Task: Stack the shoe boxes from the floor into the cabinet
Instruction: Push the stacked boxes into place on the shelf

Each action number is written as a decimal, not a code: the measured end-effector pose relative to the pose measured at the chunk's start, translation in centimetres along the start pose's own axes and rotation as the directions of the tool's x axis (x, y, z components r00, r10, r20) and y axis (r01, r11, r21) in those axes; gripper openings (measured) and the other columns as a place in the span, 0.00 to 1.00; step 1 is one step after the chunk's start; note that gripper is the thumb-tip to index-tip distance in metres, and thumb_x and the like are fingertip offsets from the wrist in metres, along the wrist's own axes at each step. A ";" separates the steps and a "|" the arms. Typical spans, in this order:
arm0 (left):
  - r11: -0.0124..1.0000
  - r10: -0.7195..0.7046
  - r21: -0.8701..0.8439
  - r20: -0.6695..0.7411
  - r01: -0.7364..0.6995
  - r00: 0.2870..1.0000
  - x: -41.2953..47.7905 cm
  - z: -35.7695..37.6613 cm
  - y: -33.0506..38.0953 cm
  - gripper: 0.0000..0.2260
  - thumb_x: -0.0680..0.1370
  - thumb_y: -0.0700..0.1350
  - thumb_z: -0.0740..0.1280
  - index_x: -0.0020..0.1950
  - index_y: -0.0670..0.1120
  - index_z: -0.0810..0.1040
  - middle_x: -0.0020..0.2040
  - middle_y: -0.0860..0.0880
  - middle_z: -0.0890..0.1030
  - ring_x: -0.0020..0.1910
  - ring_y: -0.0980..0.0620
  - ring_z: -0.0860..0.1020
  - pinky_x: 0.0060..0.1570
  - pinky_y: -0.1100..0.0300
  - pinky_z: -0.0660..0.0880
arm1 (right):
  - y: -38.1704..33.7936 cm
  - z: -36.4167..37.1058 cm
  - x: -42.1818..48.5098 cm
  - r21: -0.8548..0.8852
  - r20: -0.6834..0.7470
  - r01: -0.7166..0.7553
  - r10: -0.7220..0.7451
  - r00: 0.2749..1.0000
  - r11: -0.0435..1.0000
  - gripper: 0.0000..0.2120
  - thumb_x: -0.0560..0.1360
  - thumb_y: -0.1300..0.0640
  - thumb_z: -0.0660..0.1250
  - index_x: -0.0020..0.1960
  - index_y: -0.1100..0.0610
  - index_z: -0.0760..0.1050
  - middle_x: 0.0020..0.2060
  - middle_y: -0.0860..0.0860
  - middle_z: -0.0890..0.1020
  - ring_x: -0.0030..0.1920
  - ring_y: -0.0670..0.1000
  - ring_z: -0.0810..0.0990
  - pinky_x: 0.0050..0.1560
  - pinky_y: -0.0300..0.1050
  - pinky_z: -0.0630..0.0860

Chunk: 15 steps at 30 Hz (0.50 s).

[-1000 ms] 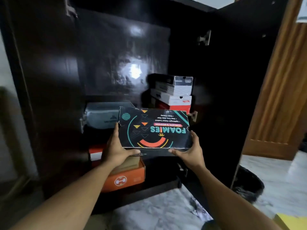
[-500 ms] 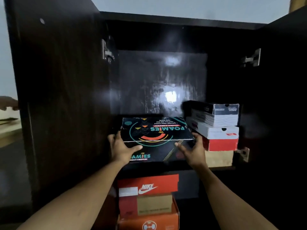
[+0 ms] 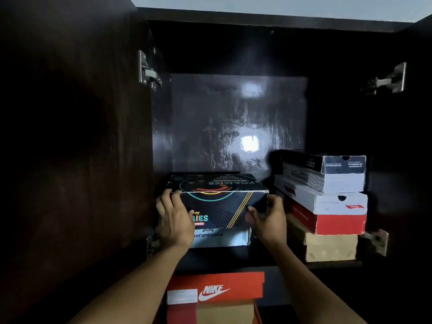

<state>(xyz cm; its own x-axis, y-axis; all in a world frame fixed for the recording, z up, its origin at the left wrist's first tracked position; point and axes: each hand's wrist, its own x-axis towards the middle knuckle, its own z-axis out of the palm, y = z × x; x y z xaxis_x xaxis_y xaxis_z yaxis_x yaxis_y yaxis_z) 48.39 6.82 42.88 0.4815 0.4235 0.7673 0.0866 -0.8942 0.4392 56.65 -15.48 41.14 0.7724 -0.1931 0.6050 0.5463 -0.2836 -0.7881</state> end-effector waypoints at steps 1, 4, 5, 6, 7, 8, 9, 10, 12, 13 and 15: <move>1.000 0.016 0.005 0.018 -0.016 1.000 0.4 0.3 -0.1 0.32 0.68 0.48 0.79 0.67 0.43 0.69 0.71 0.45 0.64 0.70 0.39 0.64 0.59 0.45 0.77 | 0.1 0.2 0.5 -0.022 0.027 0.015 -0.014 1.000 1.000 0.26 0.70 0.53 0.77 0.62 0.45 0.69 0.57 0.48 0.80 0.55 0.48 0.80 0.57 0.45 0.78; 0.998 0.037 0.044 0.104 -0.042 0.994 1.4 1.3 -0.7 0.38 0.71 0.54 0.75 0.75 0.44 0.62 0.77 0.44 0.57 0.77 0.39 0.54 0.67 0.45 0.71 | 0.4 1.1 1.7 -0.069 0.121 0.025 -0.017 0.993 0.997 0.29 0.71 0.59 0.77 0.69 0.55 0.70 0.59 0.49 0.79 0.52 0.44 0.79 0.53 0.31 0.72; 0.997 0.043 0.054 0.129 -0.051 0.991 1.6 1.6 -0.9 0.39 0.72 0.56 0.73 0.77 0.45 0.59 0.79 0.44 0.54 0.79 0.40 0.50 0.69 0.46 0.70 | 0.5 1.5 2.0 -0.057 0.138 0.035 -0.027 0.990 0.998 0.30 0.70 0.58 0.77 0.69 0.54 0.70 0.59 0.49 0.79 0.55 0.45 0.79 0.55 0.34 0.73; 0.997 0.046 0.060 0.163 -0.056 0.986 1.8 2.0 -1.2 0.40 0.73 0.57 0.71 0.79 0.45 0.56 0.80 0.45 0.51 0.79 0.40 0.47 0.69 0.46 0.68 | 0.8 1.9 2.3 -0.069 0.155 0.040 -0.029 0.988 0.997 0.31 0.70 0.56 0.78 0.69 0.53 0.71 0.60 0.48 0.78 0.58 0.46 0.79 0.59 0.39 0.74; 0.997 0.041 0.061 0.208 -0.055 0.977 1.9 2.5 -1.5 0.41 0.74 0.57 0.70 0.80 0.45 0.54 0.81 0.46 0.48 0.80 0.41 0.45 0.70 0.47 0.67 | 0.9 2.3 2.6 -0.079 0.168 0.063 -0.049 0.985 0.995 0.31 0.70 0.54 0.78 0.70 0.52 0.71 0.62 0.48 0.77 0.59 0.47 0.78 0.63 0.42 0.73; 0.998 0.027 0.056 0.258 -0.043 0.966 2.0 2.9 -1.8 0.42 0.74 0.58 0.70 0.80 0.46 0.52 0.81 0.47 0.45 0.80 0.42 0.45 0.70 0.48 0.67 | 1.1 2.6 2.9 -0.115 0.189 0.076 -0.053 0.980 0.990 0.31 0.71 0.52 0.77 0.71 0.54 0.71 0.65 0.50 0.74 0.61 0.48 0.76 0.66 0.42 0.71; 0.998 0.016 0.052 0.300 -0.033 0.954 2.0 3.3 -2.1 0.43 0.74 0.58 0.70 0.81 0.46 0.51 0.81 0.48 0.43 0.80 0.43 0.46 0.71 0.48 0.66 | 0.9 2.8 3.0 -0.133 0.207 0.085 -0.056 0.977 0.988 0.32 0.72 0.52 0.76 0.73 0.56 0.70 0.67 0.52 0.72 0.63 0.49 0.75 0.67 0.39 0.68; 0.998 0.010 0.056 0.327 -0.030 0.945 2.2 3.7 -2.4 0.43 0.74 0.59 0.70 0.81 0.47 0.50 0.81 0.49 0.41 0.80 0.43 0.47 0.72 0.48 0.65 | 1.1 3.2 3.4 -0.148 0.219 0.080 -0.046 0.975 0.986 0.33 0.73 0.52 0.76 0.74 0.57 0.69 0.68 0.53 0.70 0.64 0.51 0.75 0.66 0.37 0.66; 0.996 0.011 0.074 0.351 -0.040 0.936 2.7 4.3 -3.0 0.44 0.74 0.59 0.70 0.81 0.47 0.50 0.81 0.50 0.41 0.80 0.44 0.48 0.74 0.48 0.63 | 0.9 3.5 4.1 -0.153 0.249 0.073 -0.033 0.968 0.985 0.34 0.73 0.52 0.76 0.75 0.57 0.68 0.69 0.54 0.69 0.65 0.51 0.74 0.65 0.35 0.64; 0.996 0.010 0.079 0.355 -0.041 0.935 3.1 4.5 -3.2 0.43 0.74 0.59 0.69 0.81 0.47 0.51 0.81 0.50 0.41 0.80 0.44 0.48 0.74 0.49 0.62 | 0.9 3.7 4.4 -0.157 0.261 0.083 -0.040 0.964 0.984 0.35 0.73 0.51 0.76 0.75 0.57 0.67 0.69 0.54 0.70 0.66 0.52 0.74 0.65 0.34 0.63; 0.995 0.003 0.089 0.357 -0.038 0.934 3.7 4.7 -3.4 0.43 0.74 0.60 0.69 0.81 0.47 0.52 0.81 0.51 0.41 0.79 0.45 0.50 0.74 0.49 0.63 | 1.1 3.9 5.0 -0.171 0.285 0.085 -0.033 0.958 0.982 0.36 0.73 0.49 0.75 0.76 0.57 0.66 0.69 0.55 0.70 0.67 0.53 0.74 0.65 0.33 0.62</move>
<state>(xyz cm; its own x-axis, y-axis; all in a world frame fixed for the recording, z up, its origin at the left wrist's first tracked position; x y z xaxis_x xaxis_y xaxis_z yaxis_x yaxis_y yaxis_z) 53.96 10.74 41.99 0.7615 0.3409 0.5513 0.1461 -0.9189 0.3665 62.39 -13.09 42.89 0.8143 0.0920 0.5731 0.5463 -0.4553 -0.7030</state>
